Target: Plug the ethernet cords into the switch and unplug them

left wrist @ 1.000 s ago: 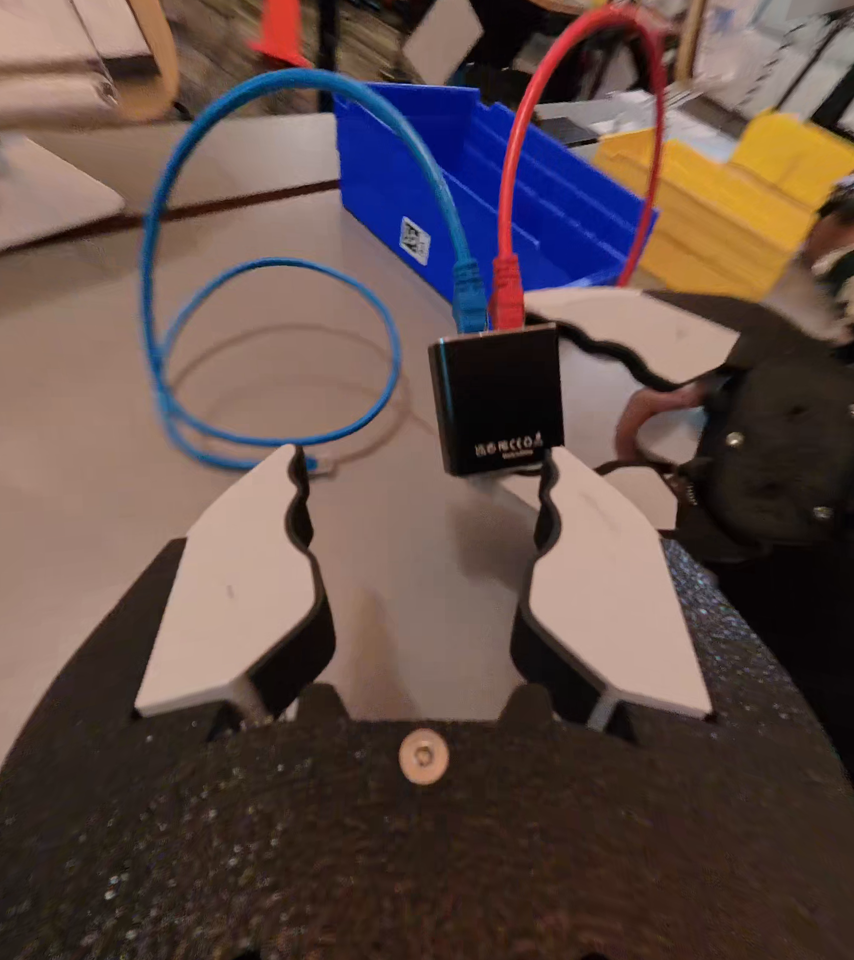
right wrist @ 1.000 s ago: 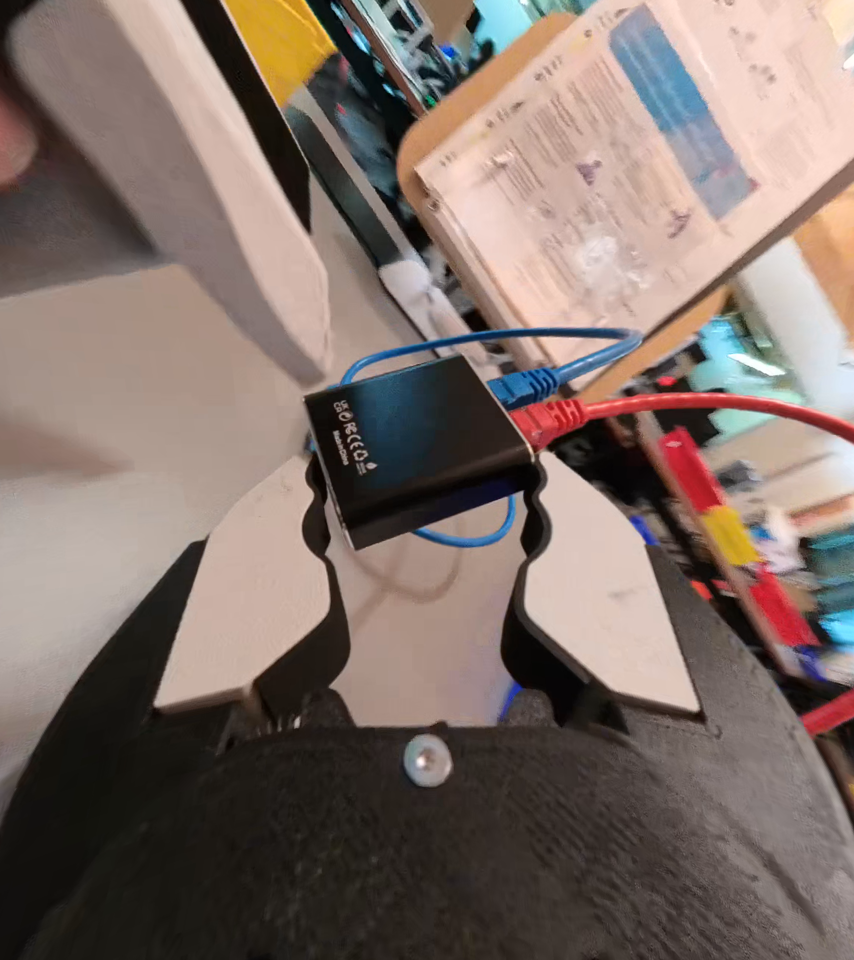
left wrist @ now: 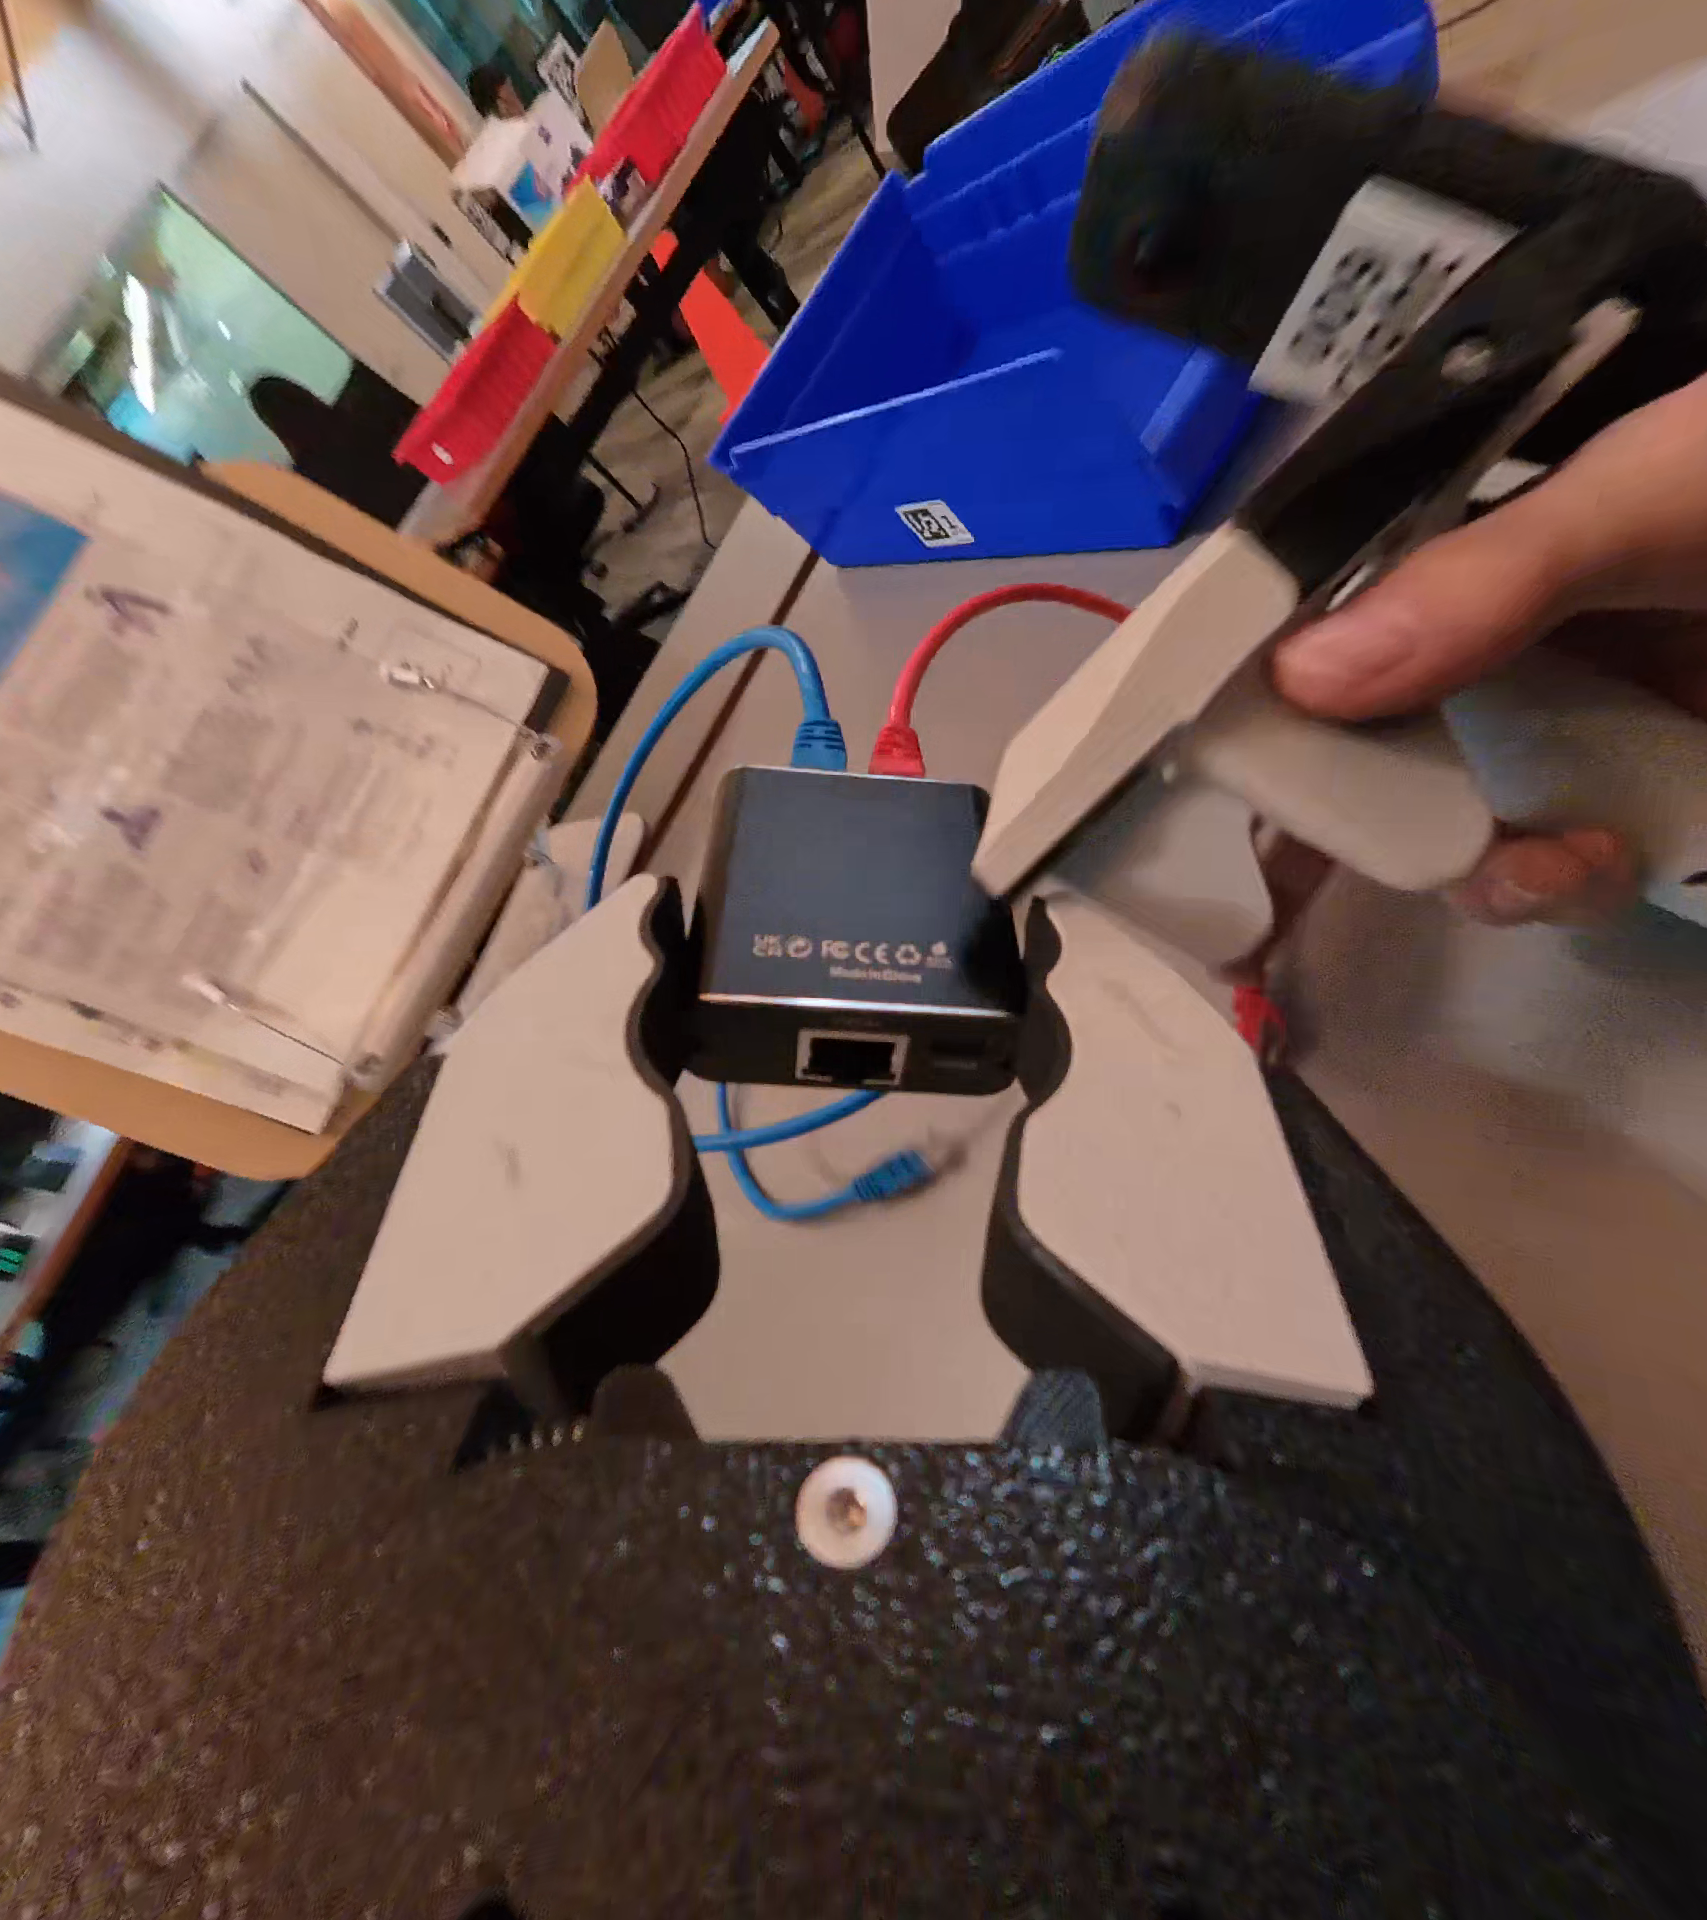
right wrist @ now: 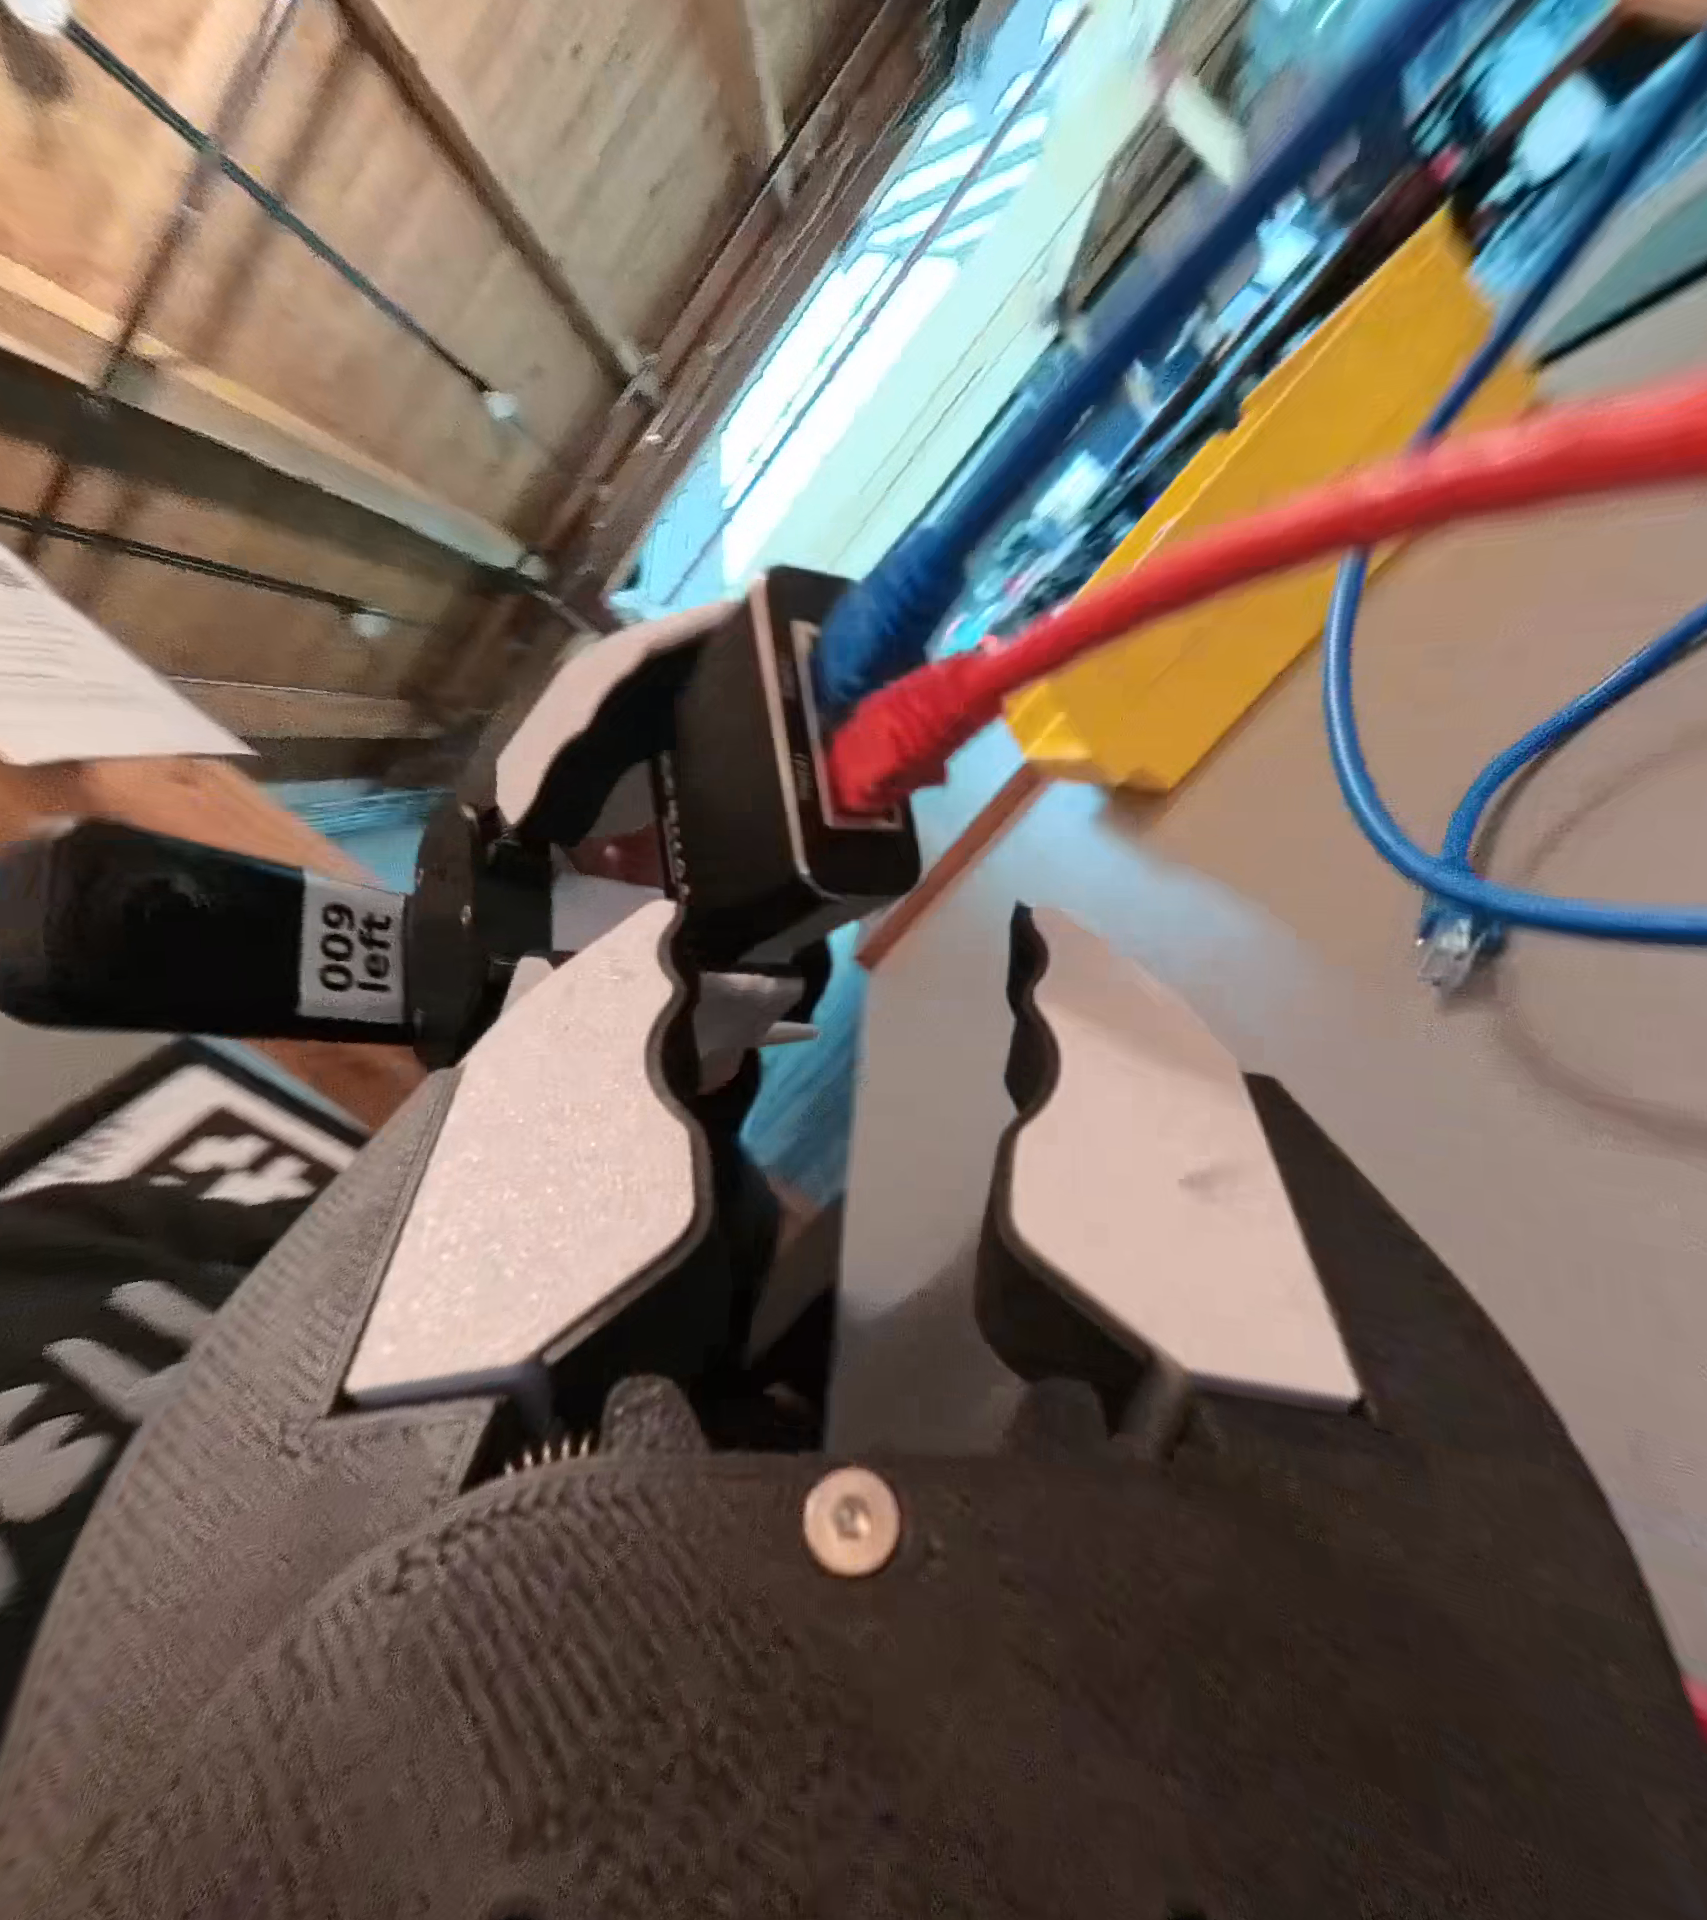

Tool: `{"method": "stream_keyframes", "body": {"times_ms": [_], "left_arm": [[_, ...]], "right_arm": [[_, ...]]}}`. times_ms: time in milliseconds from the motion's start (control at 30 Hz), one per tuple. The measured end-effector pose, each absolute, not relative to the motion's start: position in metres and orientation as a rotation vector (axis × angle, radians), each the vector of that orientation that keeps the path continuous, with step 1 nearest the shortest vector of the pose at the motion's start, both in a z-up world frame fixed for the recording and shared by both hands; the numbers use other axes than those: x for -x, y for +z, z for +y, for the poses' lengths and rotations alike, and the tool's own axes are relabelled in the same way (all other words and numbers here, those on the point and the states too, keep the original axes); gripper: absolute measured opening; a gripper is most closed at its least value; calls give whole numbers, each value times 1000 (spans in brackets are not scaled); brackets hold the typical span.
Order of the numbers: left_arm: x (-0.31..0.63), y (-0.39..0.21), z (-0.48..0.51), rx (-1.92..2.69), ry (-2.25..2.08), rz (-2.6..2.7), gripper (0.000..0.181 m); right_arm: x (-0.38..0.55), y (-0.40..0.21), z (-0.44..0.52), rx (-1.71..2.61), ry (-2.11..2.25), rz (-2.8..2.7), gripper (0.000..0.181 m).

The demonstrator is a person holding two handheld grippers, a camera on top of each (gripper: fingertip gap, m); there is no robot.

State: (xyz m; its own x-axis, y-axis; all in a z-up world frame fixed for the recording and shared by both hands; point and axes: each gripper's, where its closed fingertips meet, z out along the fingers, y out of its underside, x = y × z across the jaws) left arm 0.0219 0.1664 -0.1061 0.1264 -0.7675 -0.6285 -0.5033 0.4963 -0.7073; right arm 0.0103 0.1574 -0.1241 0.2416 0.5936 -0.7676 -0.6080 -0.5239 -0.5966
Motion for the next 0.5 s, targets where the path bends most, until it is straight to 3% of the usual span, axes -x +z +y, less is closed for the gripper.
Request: {"method": "stream_keyframes", "body": {"times_ms": [67,133,233,500], "left_arm": [[-24,-101,160,1063,-218,1544,61],[-26,-92,151,967,-200,1554,61],[-28,-85,136,856,-232,1596,61],[-17,-80,141,1034,-632,1347,70]], "right_arm": [[-7,-111,154,1369,1634,34,65],[-15,-89,150,1165,1783,98,62],[-26,-74,146,1009,1823,128,26],[-39,-72,149,1028,1721,190,24]]}}
